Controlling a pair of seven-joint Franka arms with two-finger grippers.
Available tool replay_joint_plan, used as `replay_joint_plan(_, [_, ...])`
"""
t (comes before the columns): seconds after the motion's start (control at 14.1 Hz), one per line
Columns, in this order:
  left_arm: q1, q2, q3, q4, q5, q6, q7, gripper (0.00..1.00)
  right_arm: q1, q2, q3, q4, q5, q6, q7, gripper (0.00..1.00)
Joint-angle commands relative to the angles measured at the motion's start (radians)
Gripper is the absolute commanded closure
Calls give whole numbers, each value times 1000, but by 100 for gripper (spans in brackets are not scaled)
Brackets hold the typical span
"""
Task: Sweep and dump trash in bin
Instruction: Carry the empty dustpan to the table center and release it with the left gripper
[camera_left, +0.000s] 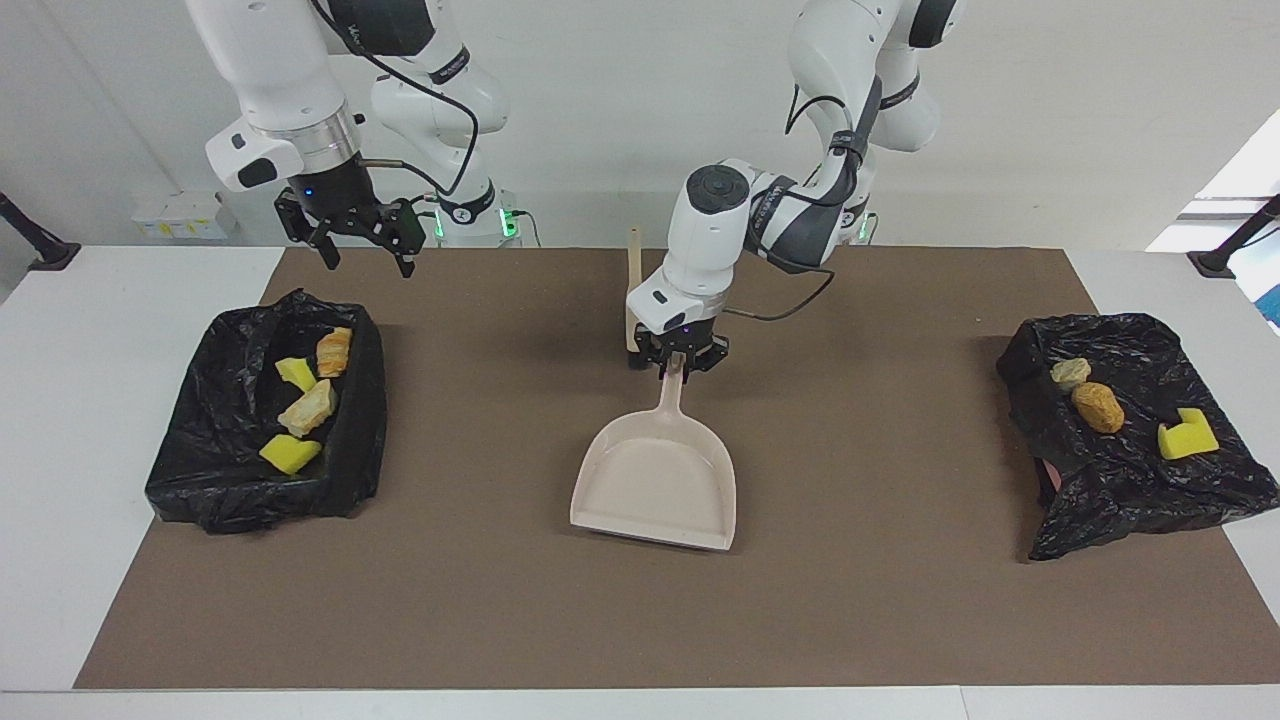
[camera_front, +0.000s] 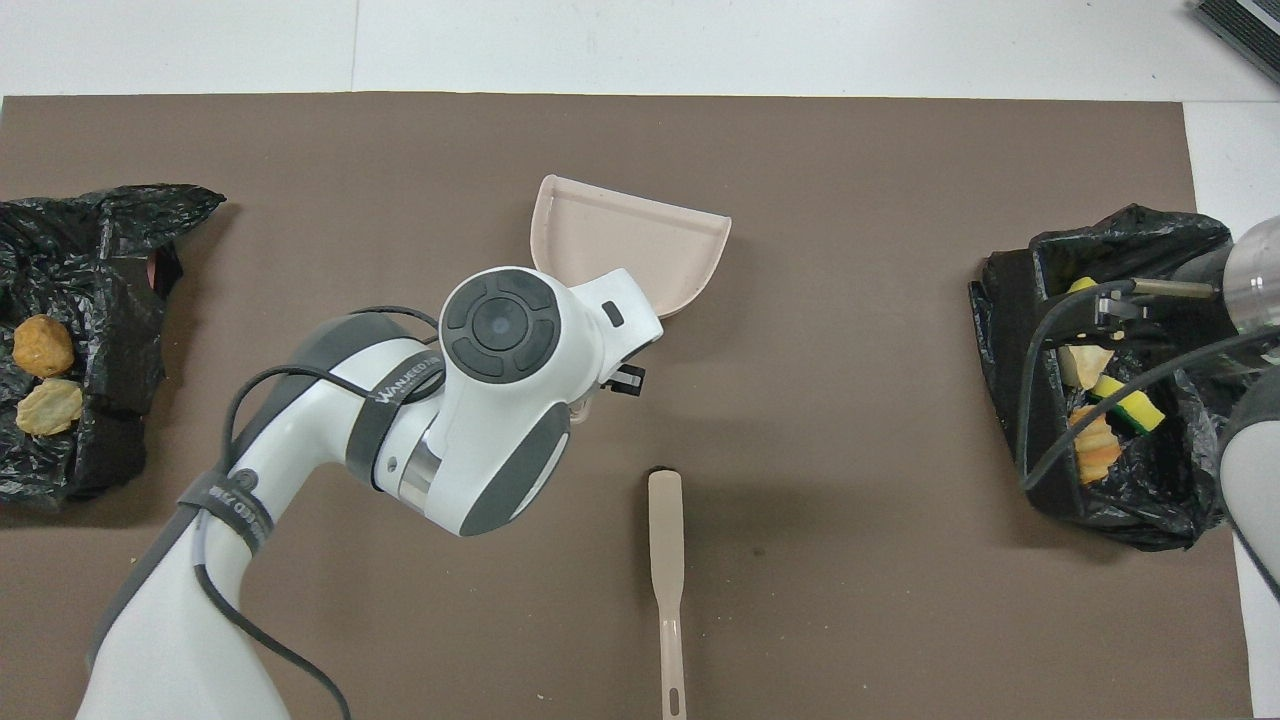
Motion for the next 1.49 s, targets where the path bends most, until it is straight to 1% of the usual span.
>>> replay_joint_plan(0.0, [-59,60,20,-25,-27,93,-150,100,-20,-17,7,-21,20,23,-37,0])
replay_joint_plan(0.07, [-65,77,20,-27,-27,115,-161,73,-20,-15,7,-19,20,25,-40,0])
replay_joint_plan(0.14, [-58,77,20,-25,-27,109,-161,1,-20,-15,7,-19,20,25,-43,0])
replay_joint_plan(0.36, [-16,29,22,-16,-27,43,-149,0,-19,-12,9,-13,23,25,-43,0])
replay_joint_plan(0.57, [33,-40,29,-13,-27,-38,-147,0,-19,-12,7,-13,23,25,-43,0])
replay_joint_plan(0.85, [140,-73,32,-4,-24,-64,-135,0,-17,-12,7,-14,23,26,-37,0])
replay_joint_plan(1.14, [299,-106,32,-4,-24,-103,161,0,-17,-14,7,-14,21,25,-30,0])
replay_joint_plan(1.42, [433,-168,32,-2,-24,-150,400,0,-16,-14,7,-16,21,25,-28,0])
